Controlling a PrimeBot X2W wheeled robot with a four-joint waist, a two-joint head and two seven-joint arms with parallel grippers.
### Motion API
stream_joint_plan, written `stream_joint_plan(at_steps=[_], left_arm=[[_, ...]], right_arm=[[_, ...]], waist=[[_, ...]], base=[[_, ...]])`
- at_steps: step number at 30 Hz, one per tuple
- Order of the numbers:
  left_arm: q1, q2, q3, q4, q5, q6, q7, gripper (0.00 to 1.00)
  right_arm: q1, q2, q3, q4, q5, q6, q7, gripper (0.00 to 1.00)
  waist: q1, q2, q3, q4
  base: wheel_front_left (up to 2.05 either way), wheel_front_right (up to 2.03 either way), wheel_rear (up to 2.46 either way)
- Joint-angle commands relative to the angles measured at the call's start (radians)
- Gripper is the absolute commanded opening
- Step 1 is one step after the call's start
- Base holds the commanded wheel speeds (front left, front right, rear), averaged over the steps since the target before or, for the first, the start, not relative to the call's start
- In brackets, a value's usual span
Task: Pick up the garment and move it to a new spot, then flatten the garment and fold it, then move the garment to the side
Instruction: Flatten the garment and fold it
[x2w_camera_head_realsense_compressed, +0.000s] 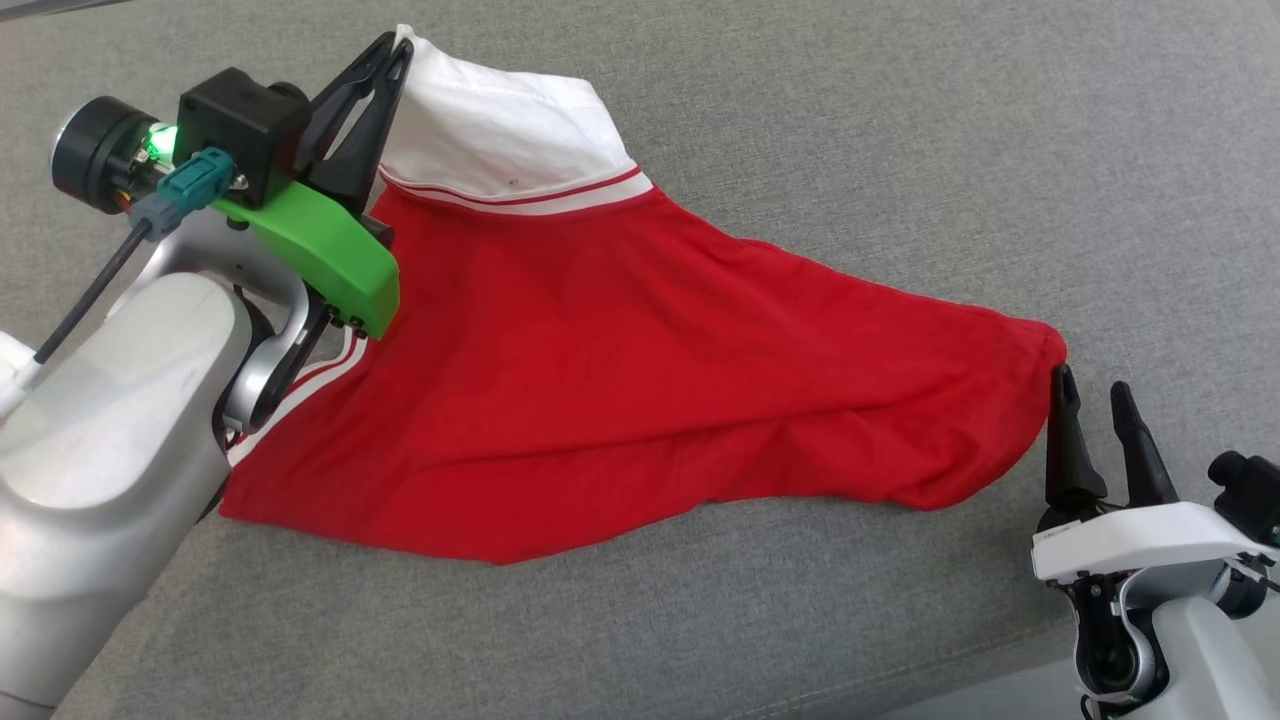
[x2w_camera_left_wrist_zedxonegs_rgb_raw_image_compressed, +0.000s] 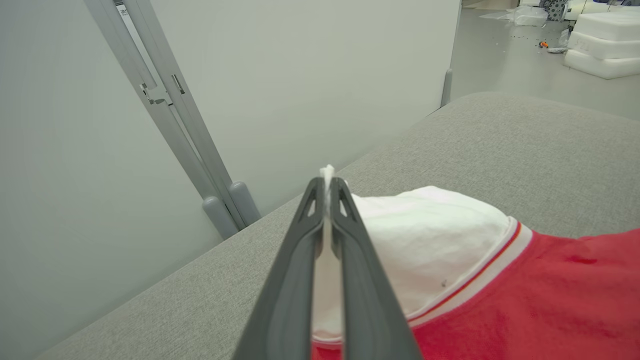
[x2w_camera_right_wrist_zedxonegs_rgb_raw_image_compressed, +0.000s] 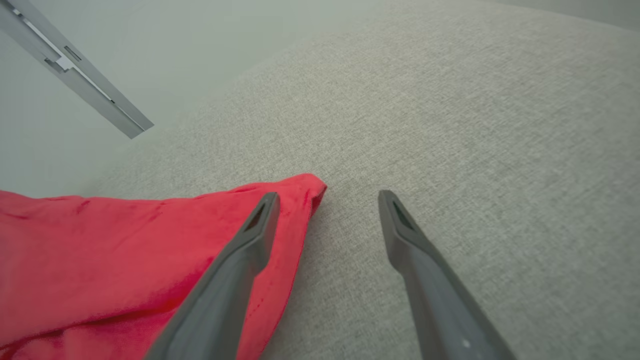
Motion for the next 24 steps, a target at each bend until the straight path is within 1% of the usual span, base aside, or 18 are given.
stream_joint_plan(at_steps=[1,4,8,16,20,24], left_arm=[[0.018,0.014,0.002,-0.019,-0.009,0.014,0.008,0.0],[0.028,0.028,0.001,-0.052,-0.011,0.026,0.025,0.0],[0.035,0.039,-0.003,-0.082,-0.011,0.038,0.038,0.0],[0.042,0.05,-0.01,-0.107,-0.01,0.047,0.051,0.0],[0.046,0.05,-0.014,-0.11,-0.01,0.049,0.053,0.0],[0.046,0.046,-0.021,-0.114,-0.008,0.051,0.056,0.0]], right_arm=[[-0.022,-0.022,0.024,0.026,0.059,-0.001,0.0,1.0],[-0.054,-0.077,0.092,0.072,0.175,-0.001,0.0,1.0],[-0.089,-0.135,0.172,0.091,0.312,-0.001,0.0,1.0],[-0.123,-0.215,0.287,0.098,0.494,-0.001,0.004,1.0],[-0.141,-0.258,0.325,0.094,0.581,-0.001,0.044,1.0],[-0.158,-0.302,0.339,0.089,0.668,-0.001,0.126,1.0]], waist=[[0.0,0.0,-0.001,0.002],[0.0,0.0,-0.001,0.005],[0.0,0.0,-0.001,0.007],[0.0,0.0,-0.002,0.012],[0.0,0.0,-0.005,0.013],[0.0,0.0,-0.007,0.016]], base=[[0.0,0.0,0.0],[0.0,0.0,0.0],[0.0,0.0,0.0],[0.0,0.0,0.0],[0.0,0.0,0.0],[0.0,0.0,0.0]])
